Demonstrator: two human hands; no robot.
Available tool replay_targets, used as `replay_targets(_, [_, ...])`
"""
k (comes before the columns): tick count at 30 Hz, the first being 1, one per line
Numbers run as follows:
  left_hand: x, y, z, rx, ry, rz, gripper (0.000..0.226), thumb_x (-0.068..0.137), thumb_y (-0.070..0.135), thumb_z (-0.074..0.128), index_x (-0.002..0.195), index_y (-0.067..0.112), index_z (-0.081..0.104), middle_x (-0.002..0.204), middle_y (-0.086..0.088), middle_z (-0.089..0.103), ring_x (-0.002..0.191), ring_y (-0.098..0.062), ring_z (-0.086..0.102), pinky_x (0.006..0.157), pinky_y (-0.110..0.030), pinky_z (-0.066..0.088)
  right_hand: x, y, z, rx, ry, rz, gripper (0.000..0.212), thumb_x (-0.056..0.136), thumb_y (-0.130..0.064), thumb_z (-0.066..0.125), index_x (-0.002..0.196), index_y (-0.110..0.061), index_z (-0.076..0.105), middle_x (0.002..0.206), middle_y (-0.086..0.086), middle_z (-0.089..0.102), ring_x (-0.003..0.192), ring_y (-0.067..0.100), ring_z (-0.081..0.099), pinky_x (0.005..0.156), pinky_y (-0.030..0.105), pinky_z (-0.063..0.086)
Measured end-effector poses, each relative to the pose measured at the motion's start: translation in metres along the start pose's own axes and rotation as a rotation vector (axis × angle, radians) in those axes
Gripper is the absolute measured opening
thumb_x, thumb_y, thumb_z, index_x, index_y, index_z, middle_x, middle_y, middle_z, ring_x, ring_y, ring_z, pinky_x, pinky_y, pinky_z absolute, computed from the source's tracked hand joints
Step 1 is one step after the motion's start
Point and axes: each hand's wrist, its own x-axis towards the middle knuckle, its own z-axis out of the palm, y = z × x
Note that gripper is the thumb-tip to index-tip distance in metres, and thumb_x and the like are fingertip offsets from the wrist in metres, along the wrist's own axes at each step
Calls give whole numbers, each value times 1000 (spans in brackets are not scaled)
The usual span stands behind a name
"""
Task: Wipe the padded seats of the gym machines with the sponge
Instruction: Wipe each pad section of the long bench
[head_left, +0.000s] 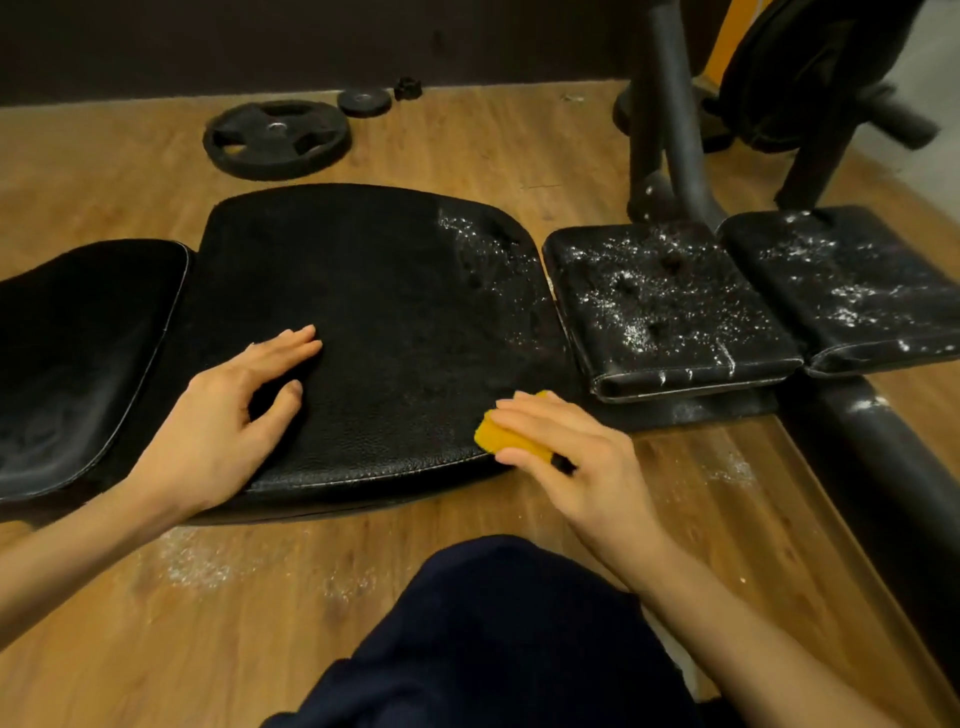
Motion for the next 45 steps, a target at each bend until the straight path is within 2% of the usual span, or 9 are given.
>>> replay_targets(7, [1, -5, 1, -31, -28, 23, 46, 98, 15, 49, 143, 23, 47, 151, 14, 39, 142, 0, 28, 118, -18, 14, 70, 17, -5, -22, -53, 185, 30, 87, -21, 70, 117, -18, 70, 122, -4, 67, 118, 5, 58, 110, 31, 37])
replay_targets(13, [1, -7, 2, -60, -43, 37, 48, 98, 20, 47, 145, 28, 42, 153, 20, 33, 143, 7, 22, 118, -16, 9, 31, 5, -22, 46, -333, 40, 33, 92, -23, 62, 124, -20, 65, 132, -8, 60, 134, 4, 44, 118, 24, 21])
replay_targets(17, [3, -7, -1, -29, -85, 58, 50, 98, 25, 45, 147, 29, 39, 155, 20, 29, 143, 8, 19, 120, -16, 8, 93, 28, -8, -143, -130, 242, 34, 90, -19, 65, 124, -18, 65, 130, -11, 59, 137, 12, 35, 117, 39, 26])
replay_targets(20, [8, -4, -4, -9, -110, 58, 51, 98, 27, 48, 147, 30, 38, 155, 19, 28, 144, 6, 19, 121, -24, 11, 89, 11, 6, -266, -35, 309, 36, 92, -19, 63, 129, -16, 62, 135, -5, 57, 126, 12, 40, 110, 33, 35])
replay_targets(25, [53, 9, 4, -13, -136, 82, 53, 96, 28, 50, 148, 24, 39, 156, 12, 28, 145, -2, 21, 123, -32, 14, 25, -22, -2, -214, -203, 128, 34, 98, -25, 52, 131, -21, 60, 144, -8, 46, 129, 11, 42, 110, 25, 32])
replay_targets(32, [109, 22, 32, 12, -130, 59, 54, 100, 27, 45, 151, 14, 32, 160, 0, 23, 148, -10, 16, 122, -26, 6, 132, 27, 22, -271, -80, 293, 30, 94, -14, 59, 122, -15, 67, 110, 0, 55, 107, 20, 50, 88, 17, 32])
replay_targets(35, [104, 18, 42, 82, -106, 118, 54, 101, 28, 41, 152, 11, 29, 161, -1, 20, 149, -11, 13, 119, -22, 0, 108, 7, 27, -349, -44, 217, 30, 94, -18, 59, 123, -17, 67, 114, -2, 62, 106, 18, 59, 94, 31, 45])
replay_targets(40, [105, 15, 49, 154, -75, 163, 55, 102, 27, 39, 152, 8, 28, 161, -5, 20, 150, -15, 15, 119, -24, 1, 50, -15, 12, -209, -185, 64, 35, 93, -27, 55, 126, -22, 64, 131, -7, 61, 126, 2, 51, 114, 23, 30])
replay_targets(45, [104, 20, 46, 150, -71, 148, 54, 102, 28, 38, 152, 9, 28, 161, -4, 20, 149, -14, 15, 118, -22, 0, 143, 36, 22, -290, -28, 251, 31, 91, -11, 64, 121, -17, 67, 125, 1, 65, 122, 16, 57, 111, 41, 38])
